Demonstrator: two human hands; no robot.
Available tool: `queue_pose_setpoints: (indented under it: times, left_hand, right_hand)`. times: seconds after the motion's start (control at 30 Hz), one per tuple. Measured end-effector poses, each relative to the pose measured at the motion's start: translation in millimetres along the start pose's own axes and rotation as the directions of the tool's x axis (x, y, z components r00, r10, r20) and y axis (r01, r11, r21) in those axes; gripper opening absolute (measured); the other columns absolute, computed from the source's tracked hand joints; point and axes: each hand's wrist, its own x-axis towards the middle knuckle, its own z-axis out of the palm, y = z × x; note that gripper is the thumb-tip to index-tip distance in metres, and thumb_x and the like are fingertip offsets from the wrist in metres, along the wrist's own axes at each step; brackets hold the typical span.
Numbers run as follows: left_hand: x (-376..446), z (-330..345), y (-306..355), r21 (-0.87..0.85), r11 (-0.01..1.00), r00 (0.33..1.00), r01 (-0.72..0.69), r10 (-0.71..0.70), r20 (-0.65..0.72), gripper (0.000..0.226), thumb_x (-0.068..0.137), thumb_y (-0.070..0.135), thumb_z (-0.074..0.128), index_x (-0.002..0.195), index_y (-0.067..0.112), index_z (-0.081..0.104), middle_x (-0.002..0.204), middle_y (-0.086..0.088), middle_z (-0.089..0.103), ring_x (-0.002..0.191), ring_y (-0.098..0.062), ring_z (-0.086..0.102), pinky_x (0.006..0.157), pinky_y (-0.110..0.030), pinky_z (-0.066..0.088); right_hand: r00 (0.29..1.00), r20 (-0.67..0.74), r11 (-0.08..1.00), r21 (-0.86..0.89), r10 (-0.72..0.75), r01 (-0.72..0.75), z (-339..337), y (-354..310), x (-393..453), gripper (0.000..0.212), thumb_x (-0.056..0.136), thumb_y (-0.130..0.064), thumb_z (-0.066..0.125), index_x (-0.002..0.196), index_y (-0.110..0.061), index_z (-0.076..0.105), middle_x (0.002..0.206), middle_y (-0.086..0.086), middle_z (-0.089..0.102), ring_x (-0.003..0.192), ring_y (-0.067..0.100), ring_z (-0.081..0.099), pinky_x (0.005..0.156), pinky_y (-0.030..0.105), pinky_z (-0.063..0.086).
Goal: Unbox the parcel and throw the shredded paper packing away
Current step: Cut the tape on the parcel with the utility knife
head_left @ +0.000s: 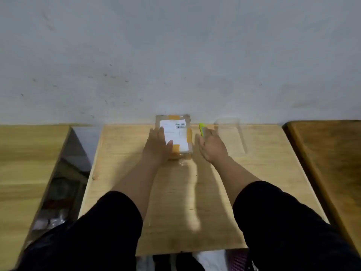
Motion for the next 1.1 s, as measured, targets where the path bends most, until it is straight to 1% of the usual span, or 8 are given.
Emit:
queue_pose_setpoints:
  times: [0.17, 0.3, 0.6, 0.67, 0.8, 0.93, 1.03, 1.1]
  left_hand:
    - [13, 22, -12, -0.063, 0.994, 0.996, 0.09, -0.091, -0.005, 0.072, 0.095, 0.034, 0.044, 0.148, 0.008, 0.003, 0.156, -0.015, 0.007, 0.144, -0.029, 0.004, 0.118, -0.044, 0.013]
    - [25, 40, -25, -0.136, 0.982, 0.991, 0.13, -0.131, 0.0, 0.079, 0.092, 0.045, 0.046, 0.148, 0.025, -0.006, 0.158, -0.009, 0.001, 0.146, -0.023, 0.002, 0.115, -0.045, 0.017]
    - [31, 54, -37, -0.241, 0.963, 0.988, 0.124, -0.142, -0.059, 0.082, 0.087, 0.049, 0.053, 0.149, 0.027, 0.003, 0.151, -0.007, 0.027, 0.137, -0.024, 0.028, 0.109, -0.047, 0.033]
    - [31, 53, -37, -0.246, 0.963, 0.99, 0.106, -0.126, -0.068, 0.083, 0.087, 0.048, 0.054, 0.149, 0.028, 0.003, 0.149, -0.007, 0.031, 0.135, -0.024, 0.032, 0.107, -0.047, 0.035]
    - [32, 54, -37, -0.258, 0.961, 0.99, 0.102, -0.124, -0.071, 0.083, 0.087, 0.046, 0.055, 0.149, 0.028, 0.003, 0.148, -0.006, 0.032, 0.133, -0.023, 0.034, 0.106, -0.041, 0.034]
    - [32, 54, -37, -0.276, 0.957, 0.991, 0.084, -0.11, -0.077, 0.083, 0.087, 0.045, 0.056, 0.149, 0.027, 0.004, 0.149, -0.005, 0.031, 0.133, -0.022, 0.035, 0.105, -0.039, 0.035]
    - [33, 53, -37, -0.325, 0.945, 0.992, 0.048, -0.084, -0.099, 0.079, 0.085, 0.043, 0.059, 0.147, 0.029, 0.012, 0.146, 0.0, 0.036, 0.129, -0.019, 0.04, 0.103, -0.035, 0.037]
    - [33, 52, -37, -0.35, 0.936, 0.991, 0.027, -0.071, -0.115, 0.078, 0.082, 0.048, 0.058, 0.145, 0.032, 0.016, 0.145, 0.004, 0.039, 0.127, -0.016, 0.042, 0.103, -0.04, 0.041]
  right_hand:
    - [0.997, -0.051, 0.999, 0.021, 0.05, -0.049, 34, 34, 21, 0.051, 0.095, -0.028, 0.042, 0.14, -0.008, 0.031, 0.138, 0.017, 0.039, 0.125, 0.033, 0.04, 0.101, 0.04, 0.04]
    - [0.988, -0.144, 0.999, 0.012, 0.054, -0.053, 55, 55, 37, 0.051, 0.091, -0.027, 0.05, 0.138, -0.013, 0.035, 0.135, 0.018, 0.041, 0.121, 0.034, 0.043, 0.096, 0.041, 0.044]
    - [0.938, -0.097, 0.905, 0.313, 0.333, -0.289, 68, 66, 64, 0.028, 0.091, -0.023, 0.054, 0.114, -0.007, 0.046, 0.076, -0.01, 0.036, 0.064, 0.009, 0.039, 0.05, 0.014, 0.034]
    - [0.962, -0.078, 0.942, 0.236, 0.262, -0.237, 66, 61, 62, 0.04, 0.093, -0.02, 0.05, 0.131, -0.014, 0.039, 0.081, -0.006, 0.036, 0.067, 0.01, 0.041, 0.056, 0.009, 0.035]
    - [0.971, -0.057, 0.949, 0.23, 0.233, -0.215, 57, 50, 57, 0.058, 0.096, -0.016, 0.04, 0.147, -0.018, 0.013, 0.117, 0.016, 0.048, 0.101, 0.031, 0.052, 0.082, 0.034, 0.04]
    - [0.961, -0.085, 0.887, 0.411, 0.265, -0.209, 55, 39, 48, 0.057, 0.095, -0.016, 0.047, 0.146, -0.016, 0.022, 0.139, 0.012, 0.048, 0.123, 0.029, 0.047, 0.094, 0.026, 0.033]
    - [0.937, -0.089, 0.785, 0.576, 0.337, -0.228, 59, 27, 44, 0.048, 0.092, -0.019, 0.052, 0.138, -0.02, 0.04, 0.132, 0.006, 0.057, 0.118, 0.022, 0.053, 0.09, 0.015, 0.035]
    - [0.922, -0.081, 0.659, 0.723, 0.379, -0.208, 63, 18, 42, 0.043, 0.089, -0.019, 0.055, 0.132, -0.022, 0.049, 0.125, 0.004, 0.062, 0.115, 0.019, 0.056, 0.098, 0.024, 0.042]
